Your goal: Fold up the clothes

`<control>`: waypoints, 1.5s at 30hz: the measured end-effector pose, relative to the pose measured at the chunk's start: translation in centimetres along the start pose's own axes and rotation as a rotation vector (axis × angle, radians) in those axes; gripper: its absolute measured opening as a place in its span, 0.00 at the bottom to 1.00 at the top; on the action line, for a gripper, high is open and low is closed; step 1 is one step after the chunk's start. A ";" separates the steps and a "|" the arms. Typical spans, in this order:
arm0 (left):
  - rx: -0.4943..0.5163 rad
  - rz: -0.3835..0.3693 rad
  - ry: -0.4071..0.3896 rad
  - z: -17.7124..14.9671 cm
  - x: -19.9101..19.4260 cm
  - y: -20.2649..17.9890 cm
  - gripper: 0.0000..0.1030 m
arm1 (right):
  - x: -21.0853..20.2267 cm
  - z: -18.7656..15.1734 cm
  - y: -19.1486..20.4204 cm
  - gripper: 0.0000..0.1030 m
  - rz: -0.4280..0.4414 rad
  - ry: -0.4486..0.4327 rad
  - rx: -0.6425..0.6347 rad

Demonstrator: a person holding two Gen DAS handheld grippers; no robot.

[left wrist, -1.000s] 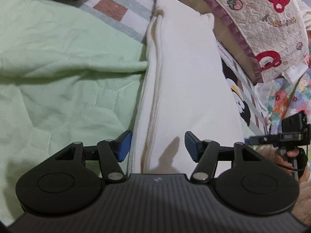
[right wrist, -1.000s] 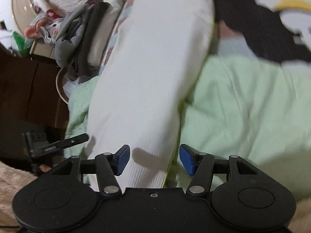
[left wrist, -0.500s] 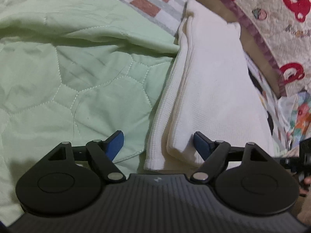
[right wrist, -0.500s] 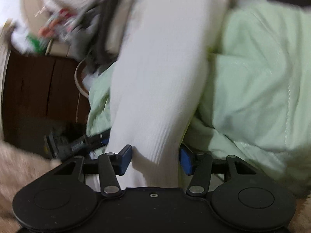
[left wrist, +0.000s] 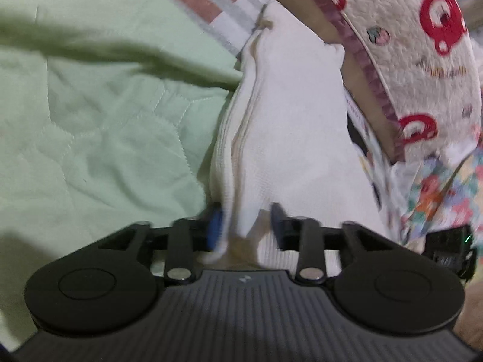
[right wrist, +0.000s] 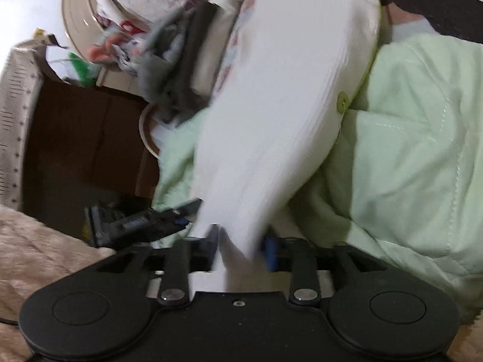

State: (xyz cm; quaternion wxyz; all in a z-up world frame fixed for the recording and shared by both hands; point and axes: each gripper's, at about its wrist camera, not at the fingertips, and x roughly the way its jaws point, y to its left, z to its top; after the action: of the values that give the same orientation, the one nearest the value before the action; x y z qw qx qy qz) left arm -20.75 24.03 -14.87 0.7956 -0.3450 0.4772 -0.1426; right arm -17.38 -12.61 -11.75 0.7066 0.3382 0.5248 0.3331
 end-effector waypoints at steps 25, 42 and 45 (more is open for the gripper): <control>0.046 -0.036 -0.224 22.8 14.0 -8.5 0.49 | -4.9 24.0 -7.3 0.57 -0.217 -0.458 -0.040; 0.435 0.223 -0.116 18.4 16.1 -9.5 0.57 | 0.6 18.3 -0.7 0.44 -0.360 -0.318 -0.904; 0.388 0.214 -0.127 18.1 16.5 -9.0 0.58 | 1.7 18.6 -0.6 0.43 -0.337 -0.266 -0.841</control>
State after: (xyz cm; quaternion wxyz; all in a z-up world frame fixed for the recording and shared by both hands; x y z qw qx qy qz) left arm 4.04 15.83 -14.00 0.8862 -0.1413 0.4234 -0.1246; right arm 1.08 -13.87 -9.02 0.8876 -0.0272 0.2968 0.3512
